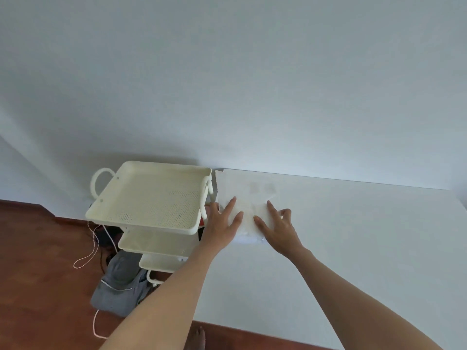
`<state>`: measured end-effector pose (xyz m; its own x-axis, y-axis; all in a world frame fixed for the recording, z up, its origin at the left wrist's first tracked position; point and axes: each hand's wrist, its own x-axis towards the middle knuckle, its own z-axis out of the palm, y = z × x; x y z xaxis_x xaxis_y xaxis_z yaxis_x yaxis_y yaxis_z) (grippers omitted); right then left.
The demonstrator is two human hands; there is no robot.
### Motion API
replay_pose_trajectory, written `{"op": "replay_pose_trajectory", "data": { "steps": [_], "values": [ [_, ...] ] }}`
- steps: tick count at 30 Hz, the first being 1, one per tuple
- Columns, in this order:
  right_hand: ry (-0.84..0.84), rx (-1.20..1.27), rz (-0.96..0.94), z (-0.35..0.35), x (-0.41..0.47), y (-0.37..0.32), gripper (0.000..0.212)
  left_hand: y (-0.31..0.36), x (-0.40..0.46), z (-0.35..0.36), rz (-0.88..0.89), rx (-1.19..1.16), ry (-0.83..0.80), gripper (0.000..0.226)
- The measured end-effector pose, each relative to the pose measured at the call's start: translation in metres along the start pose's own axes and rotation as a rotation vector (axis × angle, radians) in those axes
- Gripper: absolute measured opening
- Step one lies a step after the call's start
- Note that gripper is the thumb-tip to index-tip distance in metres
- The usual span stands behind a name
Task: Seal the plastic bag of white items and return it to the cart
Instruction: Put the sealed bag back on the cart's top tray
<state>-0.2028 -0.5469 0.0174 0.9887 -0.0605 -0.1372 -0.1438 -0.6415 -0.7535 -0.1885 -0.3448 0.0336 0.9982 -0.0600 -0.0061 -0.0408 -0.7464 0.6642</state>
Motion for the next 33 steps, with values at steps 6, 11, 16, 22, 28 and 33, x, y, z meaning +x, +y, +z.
{"op": "replay_pose_trajectory", "data": {
  "steps": [6,11,16,22,28,33],
  "values": [
    [0.049,-0.017,-0.036,0.014,0.056,-0.064,0.083,-0.026,0.061,-0.05,0.063,-0.022,0.037,0.06],
    [0.059,-0.001,-0.029,0.046,0.096,-0.111,0.081,-0.062,0.118,-0.094,0.108,0.006,0.044,0.059],
    [0.035,0.027,-0.011,0.092,0.132,-0.151,0.084,-0.108,0.16,-0.134,0.104,0.025,0.026,0.06],
    [-0.039,0.024,0.031,0.152,0.151,-0.187,0.085,-0.176,0.18,-0.163,0.043,0.044,-0.02,0.061],
    [-0.142,-0.012,0.081,0.21,0.15,-0.202,0.087,-0.239,0.169,-0.17,-0.031,-0.008,-0.079,0.062],
    [-0.248,-0.108,0.126,0.245,0.14,-0.194,0.087,-0.276,0.155,-0.161,-0.144,-0.005,-0.207,0.065]
  ]
}}
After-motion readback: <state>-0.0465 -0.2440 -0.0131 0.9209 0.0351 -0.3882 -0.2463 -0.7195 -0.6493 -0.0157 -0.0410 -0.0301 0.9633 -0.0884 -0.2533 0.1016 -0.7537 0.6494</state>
